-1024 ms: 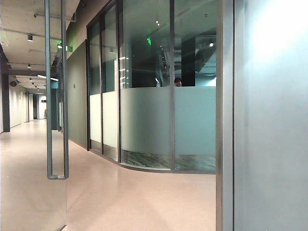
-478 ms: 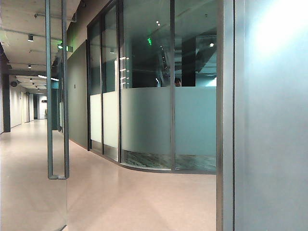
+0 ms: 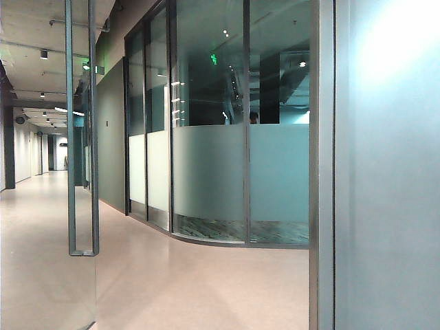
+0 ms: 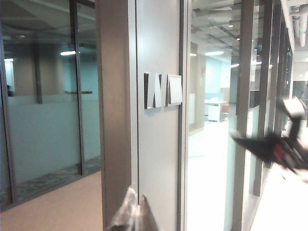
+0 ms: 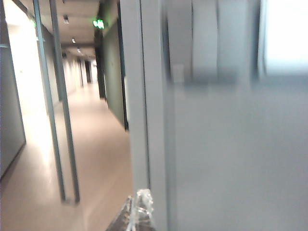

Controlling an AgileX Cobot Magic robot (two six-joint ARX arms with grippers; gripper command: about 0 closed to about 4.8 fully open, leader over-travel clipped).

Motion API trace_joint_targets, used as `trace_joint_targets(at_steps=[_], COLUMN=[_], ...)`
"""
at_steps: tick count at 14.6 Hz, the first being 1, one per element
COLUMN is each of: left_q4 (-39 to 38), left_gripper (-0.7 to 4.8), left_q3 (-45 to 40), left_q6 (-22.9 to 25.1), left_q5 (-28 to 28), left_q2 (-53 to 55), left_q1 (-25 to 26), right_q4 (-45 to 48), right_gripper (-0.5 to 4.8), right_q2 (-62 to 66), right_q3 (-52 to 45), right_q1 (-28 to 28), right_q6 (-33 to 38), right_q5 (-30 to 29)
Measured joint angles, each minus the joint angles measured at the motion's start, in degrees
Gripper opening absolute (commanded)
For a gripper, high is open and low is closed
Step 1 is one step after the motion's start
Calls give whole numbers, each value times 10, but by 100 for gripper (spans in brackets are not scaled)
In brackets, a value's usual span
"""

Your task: Raise the arm to find the leftmost switch on the wall and turn on the lights.

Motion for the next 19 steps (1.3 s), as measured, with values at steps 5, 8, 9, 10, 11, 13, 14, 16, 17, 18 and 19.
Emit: trace_joint_targets(at_steps=[5, 8, 9, 10, 11, 13, 14, 16, 17, 18, 19], left_q4=[-277, -427, -429, -425, -421, -393, -383, -373, -361, -362, -362], left_gripper=[-5, -5, -5, -5, -5, -5, -5, -5, -5, -5, -5], left_q3=[-11, -107, -142, -183, -239, -380, -438, -516, -540, -559, -567], left_q6=[183, 304, 308, 309, 311, 314, 314, 306, 299, 291, 287], left_q5=[-80, -154, -170, -202, -239, -333, -381, -395, -400, -413, -426], left_q2=[-70, -163, -192, -226, -271, -381, -432, -517, -547, -580, -601], left_q1=[0, 0, 0, 0, 0, 0, 0, 0, 0, 0, 0], right_q4=[-1, -4, -5, -7, -13, -34, -52, -80, -87, -88, -89], right_gripper=[-1, -1, -1, -1, -1, -1, -1, -1, 0, 1, 0], right_q2=[-219, -351, -370, -389, -395, -395, -395, -395, -395, -395, -395], right_q3=[-224, -340, -359, -375, -379, -379, -379, -379, -380, -383, -388], right_q1=[0, 0, 0, 0, 0, 0, 0, 0, 0, 0, 0], right_q6=[41, 43, 44, 44, 44, 44, 44, 44, 44, 44, 44], right_q5=[12, 54, 60, 60, 61, 61, 61, 61, 62, 62, 61])
